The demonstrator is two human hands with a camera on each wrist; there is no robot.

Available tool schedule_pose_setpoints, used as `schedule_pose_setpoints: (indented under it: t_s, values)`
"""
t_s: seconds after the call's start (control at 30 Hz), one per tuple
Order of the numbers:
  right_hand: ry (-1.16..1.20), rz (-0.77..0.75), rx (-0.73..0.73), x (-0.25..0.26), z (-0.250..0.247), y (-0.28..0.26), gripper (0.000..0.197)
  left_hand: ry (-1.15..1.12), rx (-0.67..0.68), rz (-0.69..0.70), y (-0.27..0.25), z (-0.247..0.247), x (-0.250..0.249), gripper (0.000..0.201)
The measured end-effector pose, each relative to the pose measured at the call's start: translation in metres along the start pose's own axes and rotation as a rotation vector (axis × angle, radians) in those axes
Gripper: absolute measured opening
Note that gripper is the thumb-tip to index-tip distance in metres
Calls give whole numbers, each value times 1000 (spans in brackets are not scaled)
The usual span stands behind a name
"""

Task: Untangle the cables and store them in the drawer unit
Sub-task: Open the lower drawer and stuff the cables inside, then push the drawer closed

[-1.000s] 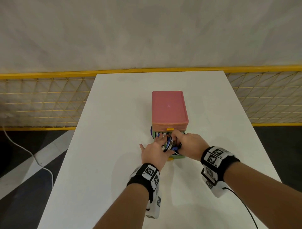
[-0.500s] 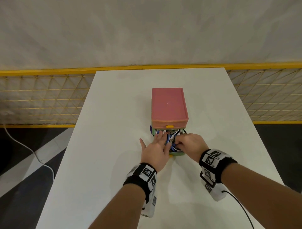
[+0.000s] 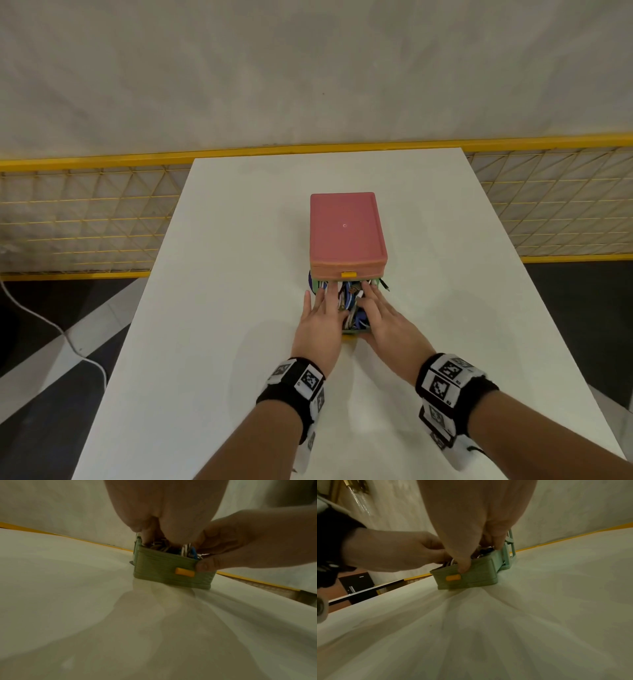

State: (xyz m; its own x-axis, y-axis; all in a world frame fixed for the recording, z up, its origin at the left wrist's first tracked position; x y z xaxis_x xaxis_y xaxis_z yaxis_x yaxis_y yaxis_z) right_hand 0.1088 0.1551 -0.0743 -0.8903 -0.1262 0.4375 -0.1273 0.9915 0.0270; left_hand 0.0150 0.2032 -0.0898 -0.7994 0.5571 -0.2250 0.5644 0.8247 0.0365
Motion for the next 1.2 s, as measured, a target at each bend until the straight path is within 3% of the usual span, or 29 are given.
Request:
schedule_pose_setpoints:
  t_s: [0.13,0.17,0.27,0.33,0.37,0.43,0.5,0.6,0.73,0.9,1.07,1.13,1.2]
  values:
    - [-173,-33,93,3,9,6,86,-38,-81,52,5,0,6,34]
    - [-222,-38,101,4,11,8,84,-45,-120,73,3,-3,6,30]
    - [-317,-69,99,6,14,13,74,-158,-300,44,-5,-33,12,42]
    - [-333,-35,128,8,10,17,76,-211,-454,39,-1,-66,14,29]
    - [-324,-29,137,9,8,19,77,-206,-469,49,6,-75,13,35]
    - [-278,-20,175,14,3,20,74,-148,-374,98,27,-74,10,51]
    - [-177,55,260,11,-3,24,68,-110,-254,130,41,-62,10,54]
    - [-95,106,169,-1,-13,33,62,-140,-97,100,48,-49,17,64]
    - [-89,160,38,-17,-9,26,52,-128,-80,114,48,-47,17,70]
    - [-117,137,-141,-17,-15,28,58,-143,-96,112,47,-50,16,67]
    - [115,198,-391,-18,-28,13,44,-137,-73,93,45,-48,15,70]
    - [275,314,-507,-33,-36,3,52,-134,-76,95,45,-50,16,71]
    - [464,444,-501,-46,-34,-1,50,-134,-69,95,46,-50,16,72]
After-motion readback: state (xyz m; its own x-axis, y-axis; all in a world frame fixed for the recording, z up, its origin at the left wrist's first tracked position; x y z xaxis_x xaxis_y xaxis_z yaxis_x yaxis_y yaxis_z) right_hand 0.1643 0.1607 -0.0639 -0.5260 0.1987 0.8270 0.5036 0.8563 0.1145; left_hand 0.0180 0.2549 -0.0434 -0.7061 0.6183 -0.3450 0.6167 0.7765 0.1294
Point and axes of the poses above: each hand's wrist, its own y-axis towards the middle knuckle, its own z-axis out of the palm, x = y × z, the point moved 8 cm from there along y, towards the middle knuckle, and after that the axes turned 5 degrees about y, right-handed, at the moved point
